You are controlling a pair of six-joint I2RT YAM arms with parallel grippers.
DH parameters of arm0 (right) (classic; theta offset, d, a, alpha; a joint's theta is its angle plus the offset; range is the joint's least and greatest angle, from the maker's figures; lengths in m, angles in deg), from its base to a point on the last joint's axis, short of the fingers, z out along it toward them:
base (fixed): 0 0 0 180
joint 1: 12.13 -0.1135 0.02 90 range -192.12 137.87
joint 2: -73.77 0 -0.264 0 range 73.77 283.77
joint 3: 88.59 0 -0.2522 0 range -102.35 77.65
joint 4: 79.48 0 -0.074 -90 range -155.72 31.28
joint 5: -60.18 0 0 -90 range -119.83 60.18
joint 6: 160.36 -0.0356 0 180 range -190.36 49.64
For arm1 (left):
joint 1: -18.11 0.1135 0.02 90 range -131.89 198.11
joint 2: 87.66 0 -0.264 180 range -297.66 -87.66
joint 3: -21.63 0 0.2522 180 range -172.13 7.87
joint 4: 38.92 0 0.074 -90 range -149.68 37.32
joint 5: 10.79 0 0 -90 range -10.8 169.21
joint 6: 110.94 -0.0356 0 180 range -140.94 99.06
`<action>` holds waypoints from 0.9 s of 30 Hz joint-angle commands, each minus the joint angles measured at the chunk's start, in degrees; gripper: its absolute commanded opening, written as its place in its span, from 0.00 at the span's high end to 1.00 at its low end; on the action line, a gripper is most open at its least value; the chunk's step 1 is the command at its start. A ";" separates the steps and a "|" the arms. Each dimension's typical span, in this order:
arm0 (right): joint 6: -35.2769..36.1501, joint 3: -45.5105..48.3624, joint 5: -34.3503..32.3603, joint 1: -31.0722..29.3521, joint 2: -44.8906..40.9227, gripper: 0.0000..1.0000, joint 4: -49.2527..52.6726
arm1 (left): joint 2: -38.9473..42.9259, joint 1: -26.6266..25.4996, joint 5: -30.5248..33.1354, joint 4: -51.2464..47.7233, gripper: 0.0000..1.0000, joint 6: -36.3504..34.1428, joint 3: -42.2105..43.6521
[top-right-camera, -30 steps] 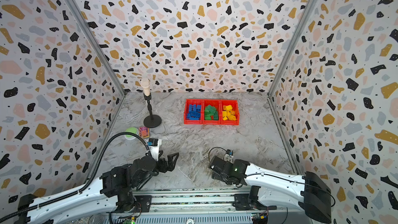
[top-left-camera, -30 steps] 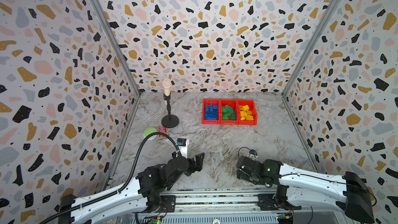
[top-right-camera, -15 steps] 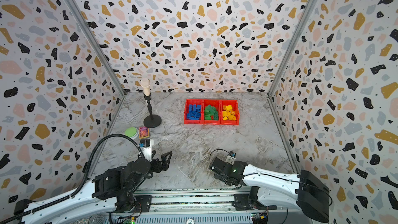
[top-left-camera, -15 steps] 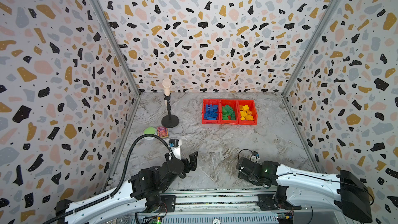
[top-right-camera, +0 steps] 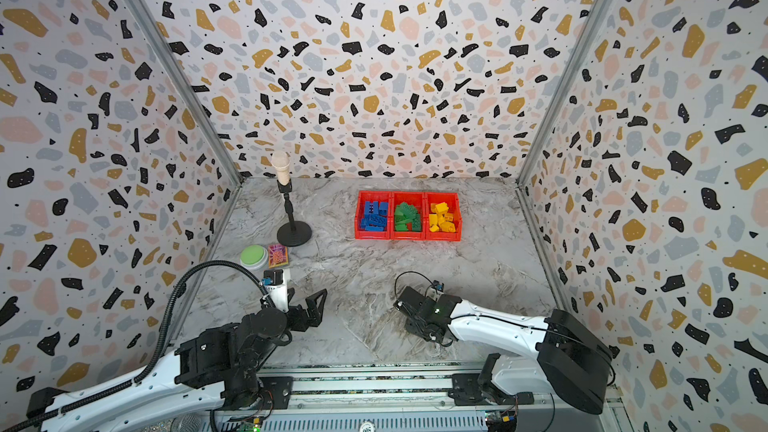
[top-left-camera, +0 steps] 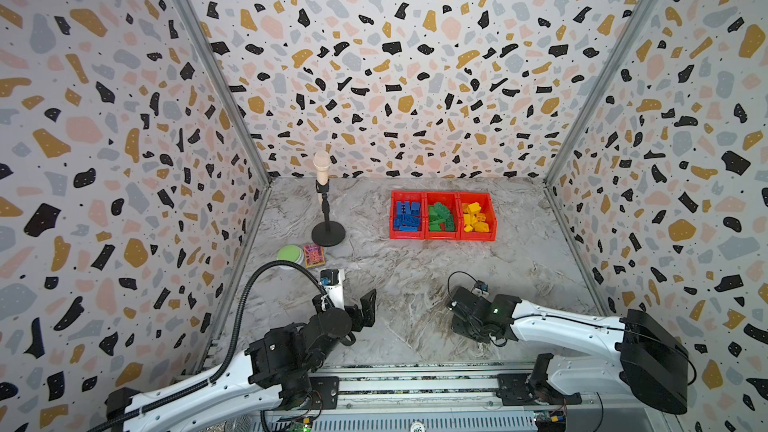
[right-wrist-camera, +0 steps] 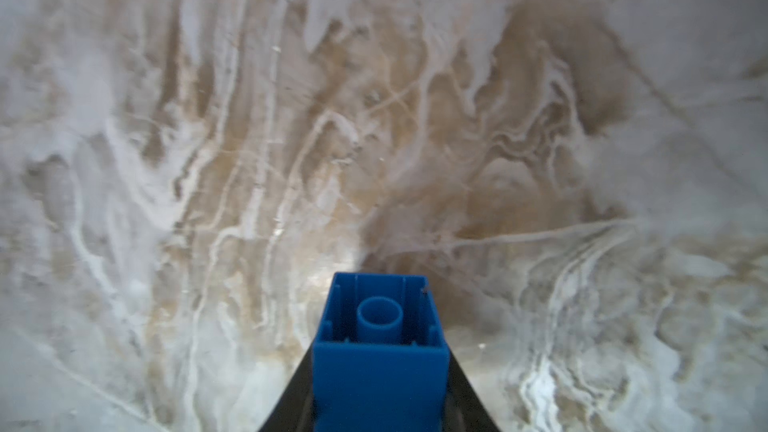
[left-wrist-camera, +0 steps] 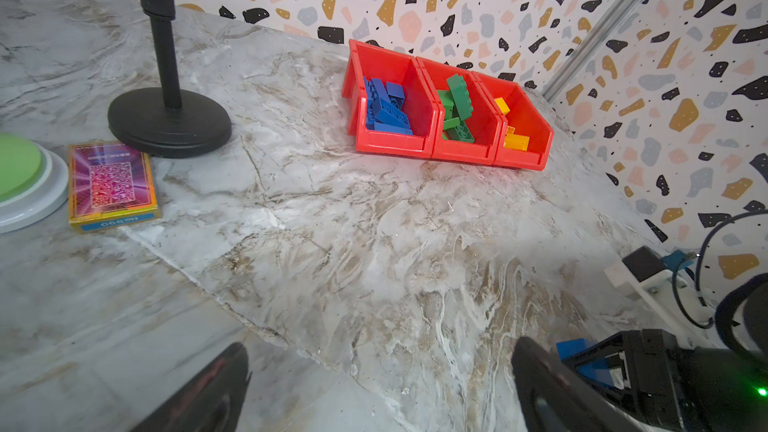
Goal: Sort the legos into containers by color
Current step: 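Carry the blue brick with the right gripper and drop it into the blue bin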
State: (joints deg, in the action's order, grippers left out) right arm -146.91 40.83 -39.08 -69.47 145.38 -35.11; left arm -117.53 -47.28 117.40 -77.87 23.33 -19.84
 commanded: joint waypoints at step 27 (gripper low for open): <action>38.60 -73.17 19.91 24.52 49.05 0.70 0.24 | -0.89 13.48 7.78 2.41 0.00 -7.85 -3.74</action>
State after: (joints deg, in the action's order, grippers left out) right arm -112.84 -23.95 -22.03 -45.75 190.21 -40.22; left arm -118.53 -35.19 122.65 -75.66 17.60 -21.17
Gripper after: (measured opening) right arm 0.351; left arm 0.998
